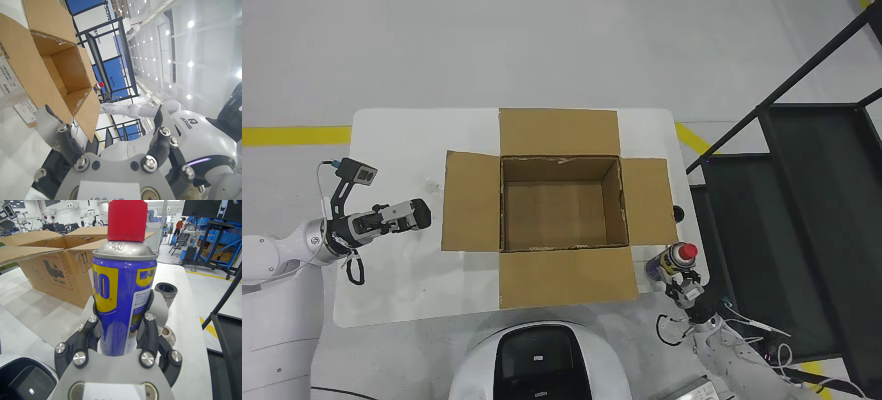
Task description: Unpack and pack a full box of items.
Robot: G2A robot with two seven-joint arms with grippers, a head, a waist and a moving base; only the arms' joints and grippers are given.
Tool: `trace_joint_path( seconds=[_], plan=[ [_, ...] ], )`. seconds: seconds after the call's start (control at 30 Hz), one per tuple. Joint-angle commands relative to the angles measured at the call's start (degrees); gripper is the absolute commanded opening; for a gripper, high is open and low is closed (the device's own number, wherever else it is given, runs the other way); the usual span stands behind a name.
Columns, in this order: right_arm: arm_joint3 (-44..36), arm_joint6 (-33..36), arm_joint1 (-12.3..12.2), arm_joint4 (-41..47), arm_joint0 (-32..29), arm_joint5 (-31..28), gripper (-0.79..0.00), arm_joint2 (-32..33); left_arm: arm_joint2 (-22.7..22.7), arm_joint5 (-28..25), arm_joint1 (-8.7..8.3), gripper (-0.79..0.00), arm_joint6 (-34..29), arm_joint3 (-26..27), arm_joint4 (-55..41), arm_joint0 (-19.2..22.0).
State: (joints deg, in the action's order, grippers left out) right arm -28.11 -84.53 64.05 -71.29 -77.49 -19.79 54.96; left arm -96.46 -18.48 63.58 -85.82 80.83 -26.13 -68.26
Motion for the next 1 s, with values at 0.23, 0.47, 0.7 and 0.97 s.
trace_joint_path(
  seconds=[0.23, 0.47, 0.7, 0.97],
  plan=[
    [3.31, 0.49, 1.52, 0.97, 2.01, -0.46, -0.489, -0.93, 0.00, 0.00, 0.00, 0.000, 0.00, 0.00, 0.00, 0.00],
    [4.81, 0.59, 2.15, 1.21, 2.63, -0.56, 0.000, -1.38, 0.00, 0.00, 0.00, 0.000, 0.00, 0.00, 0.00, 0.00],
    [3.74, -0.34, 2.11, 1.57, 1.36, 0.37, 0.000, -1.46, 0.00, 0.00, 0.00, 0.000, 0.00, 0.00, 0.00, 0.00],
    [-1.61, -3.47, 0.38, 0.82, -2.87, 3.50, 0.000, -0.58, 0.00, 0.00, 0.00, 0.000, 0.00, 0.00, 0.00, 0.00]
  ],
)
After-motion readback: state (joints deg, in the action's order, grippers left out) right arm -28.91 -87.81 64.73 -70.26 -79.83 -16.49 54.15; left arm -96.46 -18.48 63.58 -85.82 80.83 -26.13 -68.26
